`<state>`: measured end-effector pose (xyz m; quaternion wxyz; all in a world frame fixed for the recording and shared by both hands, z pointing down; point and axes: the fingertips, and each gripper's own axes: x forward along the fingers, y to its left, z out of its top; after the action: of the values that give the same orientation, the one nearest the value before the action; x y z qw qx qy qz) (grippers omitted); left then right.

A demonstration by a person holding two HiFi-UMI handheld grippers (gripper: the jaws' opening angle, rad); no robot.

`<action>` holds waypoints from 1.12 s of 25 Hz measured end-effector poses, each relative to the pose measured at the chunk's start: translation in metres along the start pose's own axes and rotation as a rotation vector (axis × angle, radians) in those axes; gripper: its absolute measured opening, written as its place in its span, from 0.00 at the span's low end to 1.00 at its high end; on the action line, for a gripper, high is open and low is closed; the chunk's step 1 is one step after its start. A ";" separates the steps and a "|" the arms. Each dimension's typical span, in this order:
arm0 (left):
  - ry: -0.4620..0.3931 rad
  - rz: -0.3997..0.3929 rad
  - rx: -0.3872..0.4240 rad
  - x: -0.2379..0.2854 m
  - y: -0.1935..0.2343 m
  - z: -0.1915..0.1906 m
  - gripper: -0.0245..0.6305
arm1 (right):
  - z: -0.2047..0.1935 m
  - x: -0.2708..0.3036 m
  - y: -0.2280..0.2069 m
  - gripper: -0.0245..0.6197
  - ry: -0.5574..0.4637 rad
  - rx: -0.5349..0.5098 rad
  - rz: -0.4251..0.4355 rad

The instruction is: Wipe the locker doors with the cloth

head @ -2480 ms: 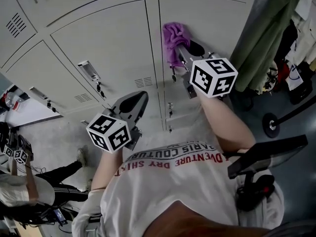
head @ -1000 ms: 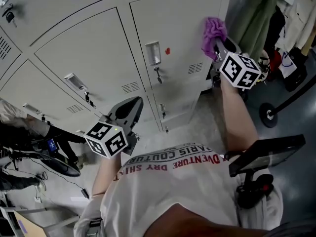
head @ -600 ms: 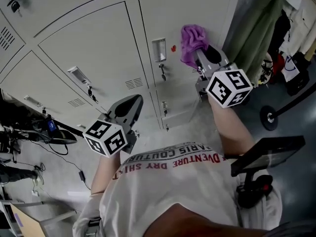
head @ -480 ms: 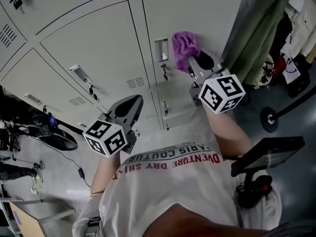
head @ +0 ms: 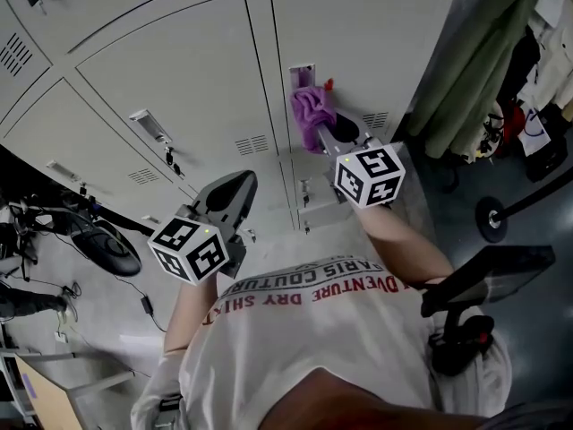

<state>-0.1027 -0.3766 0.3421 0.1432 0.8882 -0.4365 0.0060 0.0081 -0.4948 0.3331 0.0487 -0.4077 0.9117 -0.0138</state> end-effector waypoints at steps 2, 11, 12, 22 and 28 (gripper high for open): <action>0.002 0.000 0.001 0.001 0.000 -0.001 0.04 | -0.006 0.006 -0.006 0.11 0.007 0.002 -0.018; 0.008 -0.004 -0.010 0.006 0.003 -0.005 0.04 | -0.006 0.007 -0.012 0.11 0.007 -0.026 -0.035; 0.010 -0.007 -0.011 0.007 0.002 -0.005 0.04 | -0.006 0.006 -0.015 0.11 0.007 -0.029 -0.044; 0.018 -0.058 -0.011 0.022 -0.012 -0.008 0.04 | -0.007 -0.015 -0.056 0.12 0.005 0.011 -0.130; 0.028 -0.081 -0.010 0.032 -0.016 -0.010 0.04 | -0.002 -0.034 -0.093 0.12 -0.010 0.023 -0.209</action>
<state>-0.0696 -0.3891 0.3521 0.1541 0.9043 -0.3979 0.0105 0.0994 -0.5311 0.3441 0.0561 -0.5002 0.8637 -0.0275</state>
